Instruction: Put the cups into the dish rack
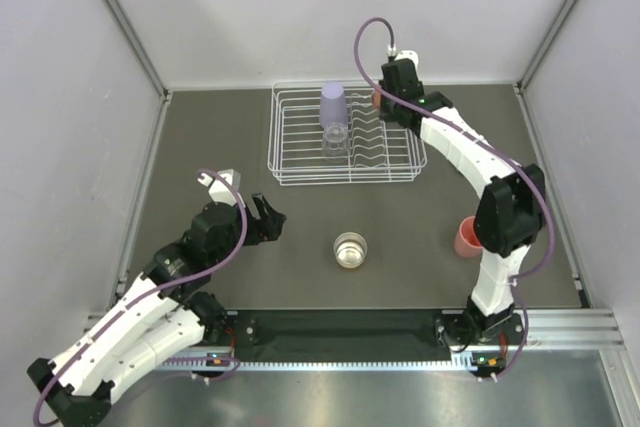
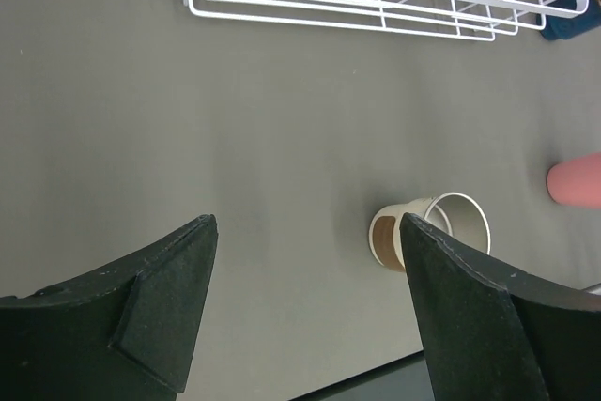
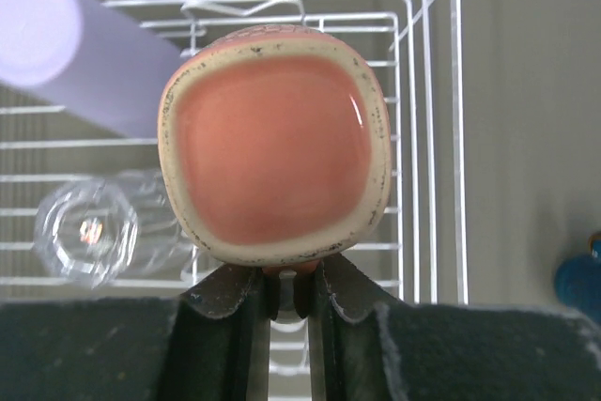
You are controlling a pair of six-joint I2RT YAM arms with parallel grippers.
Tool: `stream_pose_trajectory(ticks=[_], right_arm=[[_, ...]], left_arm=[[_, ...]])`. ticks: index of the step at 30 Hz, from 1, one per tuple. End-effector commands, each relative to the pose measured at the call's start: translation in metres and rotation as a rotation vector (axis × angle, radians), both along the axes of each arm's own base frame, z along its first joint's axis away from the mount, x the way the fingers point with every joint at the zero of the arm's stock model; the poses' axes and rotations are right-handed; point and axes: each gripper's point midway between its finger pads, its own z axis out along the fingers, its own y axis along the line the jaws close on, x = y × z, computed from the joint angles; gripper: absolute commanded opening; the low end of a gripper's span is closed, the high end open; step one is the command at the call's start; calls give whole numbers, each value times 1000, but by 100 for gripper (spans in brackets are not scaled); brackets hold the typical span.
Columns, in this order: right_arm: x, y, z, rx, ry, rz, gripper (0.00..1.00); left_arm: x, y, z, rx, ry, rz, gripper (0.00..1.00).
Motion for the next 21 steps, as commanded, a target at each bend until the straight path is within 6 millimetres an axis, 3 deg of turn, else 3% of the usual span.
stream_pose_trajectory(ticks=[1, 2, 4, 8, 15, 21], right_arm=[[41, -9, 51, 33, -168, -49, 0], [46, -8, 41, 25, -154, -51, 0], [56, -12, 44, 18, -166, -61, 0], [72, -19, 20, -13, -134, -78, 0], [87, -29, -10, -27, -94, -88, 0], [96, -32, -36, -39, -66, -89, 0]], left_arm=[[6, -3, 21, 8, -97, -35, 83], [7, -2, 23, 14, -105, -34, 83], [7, -1, 20, 28, -101, -39, 82], [5, -4, 13, 25, -87, -54, 81], [-1, -2, 7, -43, -57, -13, 80], [-7, -9, -10, -130, 0, -6, 79]])
